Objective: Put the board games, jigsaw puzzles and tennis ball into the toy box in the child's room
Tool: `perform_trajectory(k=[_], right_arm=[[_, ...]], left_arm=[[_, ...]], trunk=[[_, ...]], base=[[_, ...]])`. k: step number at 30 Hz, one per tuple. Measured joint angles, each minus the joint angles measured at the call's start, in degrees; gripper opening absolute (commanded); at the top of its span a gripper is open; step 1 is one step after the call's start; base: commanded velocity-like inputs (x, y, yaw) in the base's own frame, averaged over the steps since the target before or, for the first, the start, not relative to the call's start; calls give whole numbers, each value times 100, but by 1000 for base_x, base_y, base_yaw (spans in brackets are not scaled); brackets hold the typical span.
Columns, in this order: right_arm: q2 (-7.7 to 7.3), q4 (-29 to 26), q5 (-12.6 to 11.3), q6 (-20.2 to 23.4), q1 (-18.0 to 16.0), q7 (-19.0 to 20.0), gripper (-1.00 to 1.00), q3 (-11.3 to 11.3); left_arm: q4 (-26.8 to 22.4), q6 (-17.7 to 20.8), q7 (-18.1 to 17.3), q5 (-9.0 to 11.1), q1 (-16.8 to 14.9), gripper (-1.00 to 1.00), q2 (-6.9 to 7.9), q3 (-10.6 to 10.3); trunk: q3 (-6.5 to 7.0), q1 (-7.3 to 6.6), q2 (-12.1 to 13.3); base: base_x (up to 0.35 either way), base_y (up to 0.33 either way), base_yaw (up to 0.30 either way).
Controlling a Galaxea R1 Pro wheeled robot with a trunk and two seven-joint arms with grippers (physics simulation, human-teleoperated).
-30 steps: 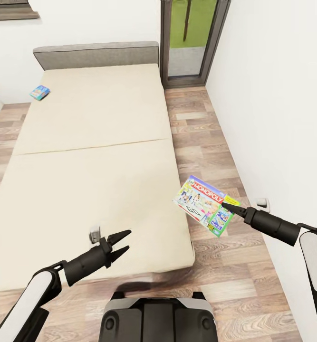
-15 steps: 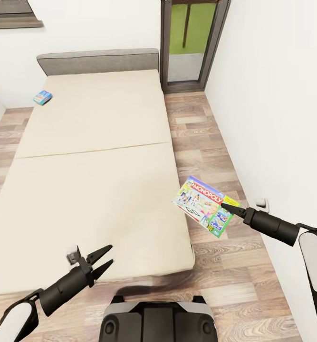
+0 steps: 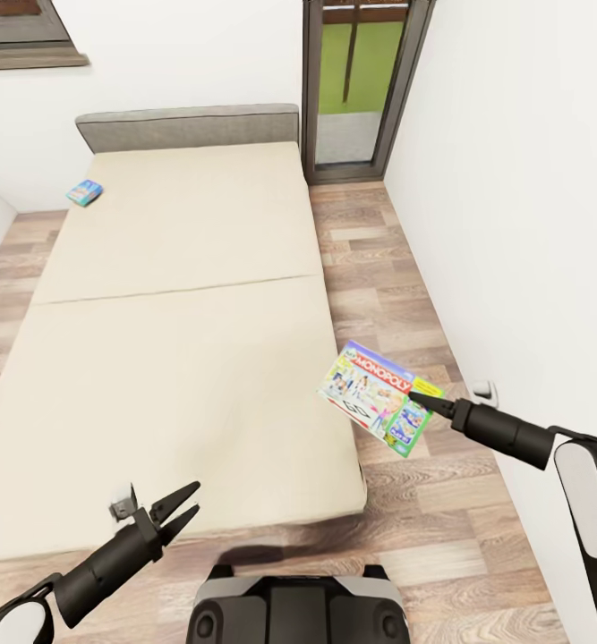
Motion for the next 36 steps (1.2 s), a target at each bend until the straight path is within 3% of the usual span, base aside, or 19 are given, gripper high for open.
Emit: perform_trajectory(k=[7,12,24,36], right_arm=[[5,-1,0,-1,16,0,-100,33],[8,-1,0,-1,20,0,-100,40],[10,-1,-1,0,28,2,-100,174],[-3,-2,-15,1,30,129,-100,221]], left_arm=[[1,-293,-71,-496,279,100,-42,-1],[1,-622,-88,-700,419,100,-82,-39],[1,-1172,-74,-840,547,100,-140,-291],[1,-1290,-135,-835,585,100,-165,-448]], trunk=[[65,0,0],[111,0,0],[223,0,0],[334,0,0]], base=[[0,0,0],[0,0,0],[0,0,0],[0,0,0]])
